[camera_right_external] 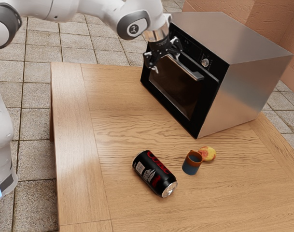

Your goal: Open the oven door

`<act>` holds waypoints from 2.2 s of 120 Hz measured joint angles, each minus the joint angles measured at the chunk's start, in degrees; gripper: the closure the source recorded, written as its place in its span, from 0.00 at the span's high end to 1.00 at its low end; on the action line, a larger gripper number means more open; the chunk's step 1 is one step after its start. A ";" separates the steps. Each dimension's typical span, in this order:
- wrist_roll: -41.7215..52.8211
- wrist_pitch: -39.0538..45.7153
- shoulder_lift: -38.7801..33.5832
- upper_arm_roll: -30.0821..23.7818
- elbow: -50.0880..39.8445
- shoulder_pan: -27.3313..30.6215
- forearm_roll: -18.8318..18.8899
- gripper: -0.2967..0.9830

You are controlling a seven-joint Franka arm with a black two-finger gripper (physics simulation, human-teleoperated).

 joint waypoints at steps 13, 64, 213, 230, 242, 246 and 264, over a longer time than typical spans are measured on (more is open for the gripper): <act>0.03 0.00 -0.43 0.00 -0.67 0.00 -0.05 0.75; 0.01 0.00 -4.47 0.88 -5.66 0.09 -0.20 0.75; -9.41 -20.57 -22.24 -8.58 5.13 -13.05 0.90 0.76; -17.72 -26.15 -5.13 -7.26 17.00 -23.72 4.90 0.77; -22.06 -28.25 0.00 -5.98 18.97 -26.34 7.51 0.77; -23.33 -28.75 1.18 -3.62 18.83 -26.78 8.00 0.77; -28.30 -30.24 3.38 2.38 17.35 -25.87 8.10 0.77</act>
